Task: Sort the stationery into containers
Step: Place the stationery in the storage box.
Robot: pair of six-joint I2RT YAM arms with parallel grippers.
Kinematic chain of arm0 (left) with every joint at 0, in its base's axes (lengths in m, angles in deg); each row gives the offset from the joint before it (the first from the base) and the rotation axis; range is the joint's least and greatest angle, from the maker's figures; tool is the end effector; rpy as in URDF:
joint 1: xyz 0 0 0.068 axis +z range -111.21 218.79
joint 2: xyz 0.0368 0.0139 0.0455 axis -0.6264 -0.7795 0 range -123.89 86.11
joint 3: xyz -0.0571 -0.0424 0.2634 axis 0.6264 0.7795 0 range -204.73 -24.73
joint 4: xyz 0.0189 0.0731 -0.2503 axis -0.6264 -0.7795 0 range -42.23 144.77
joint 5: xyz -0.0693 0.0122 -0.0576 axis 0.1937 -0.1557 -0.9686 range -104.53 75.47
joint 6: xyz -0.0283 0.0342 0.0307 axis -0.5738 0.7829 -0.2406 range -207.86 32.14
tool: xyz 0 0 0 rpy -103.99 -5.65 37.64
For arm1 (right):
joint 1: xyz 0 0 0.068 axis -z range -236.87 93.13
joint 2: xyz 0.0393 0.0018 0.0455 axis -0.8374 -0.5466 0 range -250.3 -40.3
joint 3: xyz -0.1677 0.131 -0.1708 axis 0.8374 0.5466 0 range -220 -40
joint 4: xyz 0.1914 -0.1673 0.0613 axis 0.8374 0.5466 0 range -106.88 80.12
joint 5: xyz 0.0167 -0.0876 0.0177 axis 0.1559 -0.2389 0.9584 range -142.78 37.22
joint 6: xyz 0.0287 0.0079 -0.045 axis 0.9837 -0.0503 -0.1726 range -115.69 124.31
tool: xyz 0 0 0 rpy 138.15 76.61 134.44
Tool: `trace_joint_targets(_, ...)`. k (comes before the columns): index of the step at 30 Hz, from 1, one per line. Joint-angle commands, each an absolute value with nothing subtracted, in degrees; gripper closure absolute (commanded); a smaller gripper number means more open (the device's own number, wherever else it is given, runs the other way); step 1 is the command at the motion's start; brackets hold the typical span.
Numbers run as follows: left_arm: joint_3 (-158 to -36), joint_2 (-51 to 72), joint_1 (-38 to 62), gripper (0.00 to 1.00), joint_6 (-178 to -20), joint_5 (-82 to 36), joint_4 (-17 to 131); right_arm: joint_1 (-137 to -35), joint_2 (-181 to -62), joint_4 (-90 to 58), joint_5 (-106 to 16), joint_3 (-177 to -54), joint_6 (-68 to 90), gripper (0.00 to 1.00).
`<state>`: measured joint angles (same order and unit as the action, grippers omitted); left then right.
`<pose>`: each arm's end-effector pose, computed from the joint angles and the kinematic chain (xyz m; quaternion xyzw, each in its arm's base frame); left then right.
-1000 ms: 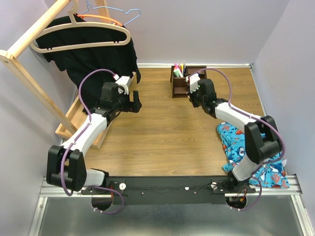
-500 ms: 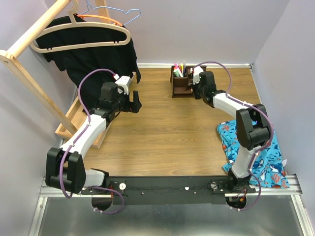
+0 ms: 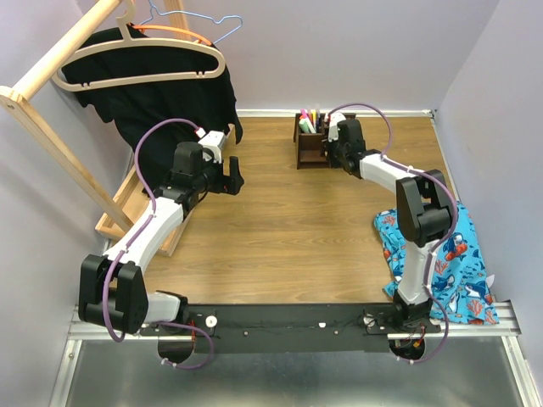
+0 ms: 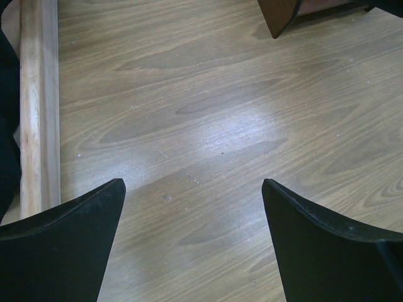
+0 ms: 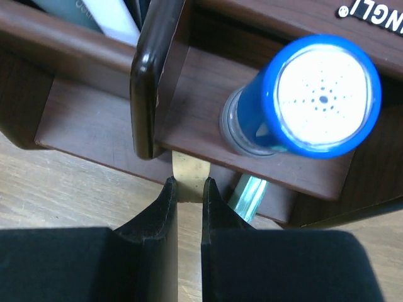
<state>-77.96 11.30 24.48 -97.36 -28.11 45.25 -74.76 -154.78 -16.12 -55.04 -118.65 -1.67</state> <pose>0.2825 -0.0807 0.2778 0.0944 0.8615 -0.2014 0.4565 0.4297 0.1373 0.1937 -0.1760 0.8757 0.0291 0.4488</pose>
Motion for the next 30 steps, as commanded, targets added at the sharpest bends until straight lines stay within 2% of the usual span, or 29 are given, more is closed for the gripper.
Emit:
trace_joint_targets(1,-78.17,11.14,25.08,0.01,-96.82,-27.97,44.93,-74.18,-157.90,-14.59,-55.68,-122.53,0.62,0.99)
trace_joint_targets(6,-78.17,10.96,25.43,0.01,-97.00,-28.15,44.84,-74.09,-159.22,-14.42,-56.73,-124.20,1.14,0.99)
trace_joint_targets(9,-78.34,10.70,25.60,0.01,-97.00,-28.24,44.93,-74.09,-159.40,-14.59,-57.87,-123.85,1.76,0.91)
trace_joint_targets(10,-78.34,10.70,25.60,0.01,-97.00,-28.24,44.93,-74.09,-159.39,-14.51,-58.22,-123.76,1.85,0.84)
trace_joint_targets(13,-78.34,10.61,25.69,0.01,-97.09,-28.41,44.93,-74.09,-159.22,-14.42,-58.93,-122.97,2.20,0.71)
trace_joint_targets(18,-78.08,10.70,25.87,0.01,-97.35,-28.50,45.19,-74.09,-157.73,-14.24,-59.20,-121.83,2.64,0.64)
trace_joint_targets(21,-77.91,10.70,25.87,0.01,-97.61,-28.68,45.37,-74.09,-156.59,-14.50,-60.15,-120.95,3.60,0.55)
trace_joint_targets(30,-77.64,11.31,25.78,0.01,-97.62,-28.85,45.54,-74.09,-153.95,-14.24,-59.46,-118.49,4.13,0.54)
